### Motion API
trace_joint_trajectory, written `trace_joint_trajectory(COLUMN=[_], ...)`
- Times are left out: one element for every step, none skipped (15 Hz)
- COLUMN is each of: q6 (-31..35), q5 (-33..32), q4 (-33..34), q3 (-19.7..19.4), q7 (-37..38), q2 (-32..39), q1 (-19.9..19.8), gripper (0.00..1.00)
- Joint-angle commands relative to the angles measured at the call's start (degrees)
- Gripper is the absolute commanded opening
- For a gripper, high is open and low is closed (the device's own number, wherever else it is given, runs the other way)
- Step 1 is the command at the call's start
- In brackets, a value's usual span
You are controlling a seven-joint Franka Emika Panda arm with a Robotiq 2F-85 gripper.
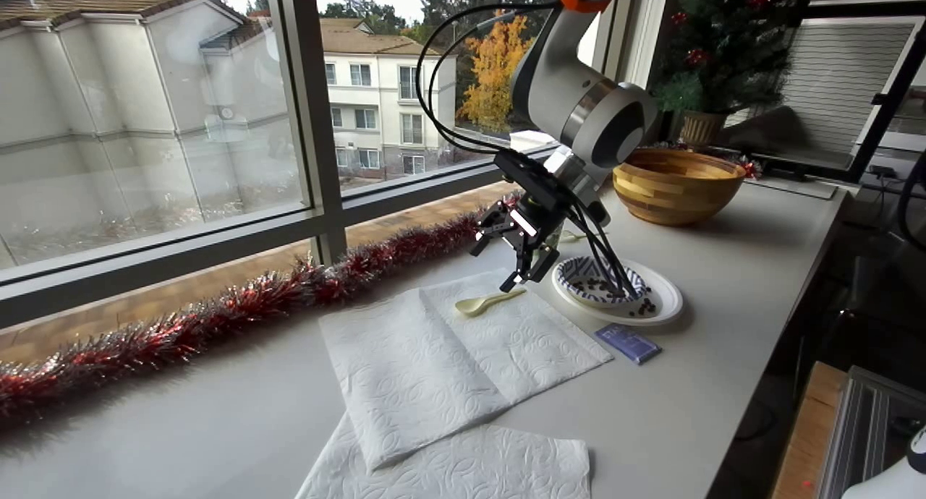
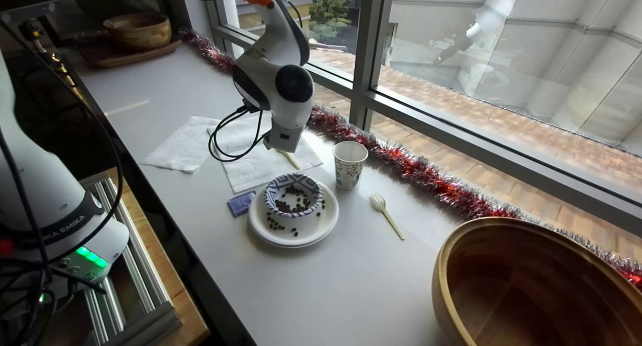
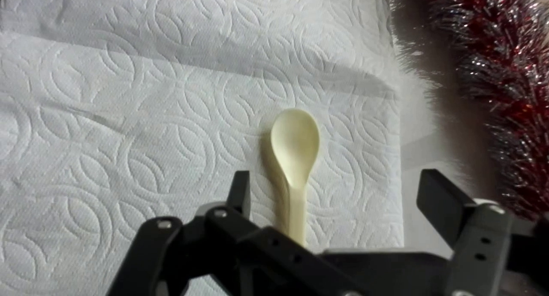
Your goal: Pick up the spoon, scoop some of the paper plate contents and then put them in the cup
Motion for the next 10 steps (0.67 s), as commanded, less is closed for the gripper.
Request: trace_joint_trajectory(q6=[-3.2,-3.4,-4.3,-4.7,-5.3,-5.8,-6.1,-6.6,-7.1,-7.6], q5=[-3.3,-3.6,-3.9,-3.8,-3.9,-4.0,-4.3,-4.4,-4.6,-5.0], q4=[2.0,2.4,2.8,3.2,3.7,4.0,4.5,4.9,5.3,5.7], q3=[-1.3,-1.5,-1.8,-2.0,-2.1,-2.2,-2.4,-2.5,-2.6,-2.7], q7=[1.7,1.7,1.8,1.5,1.5,1.4,1.4,1.5,1.6,1.7], q2=[2.5,3.0,3.6,4.1,4.7,5.0,5.5,6.0,6.5,6.8], q1=[-0.7,-0.8,-1.0,-1.1,-1.3,-1.4,-1.5,-1.6,-1.6,-1.6], gripper=[1.00,1.00,1.00,0.87,0.79,0.66,0.60,0.58,0.55,0.55])
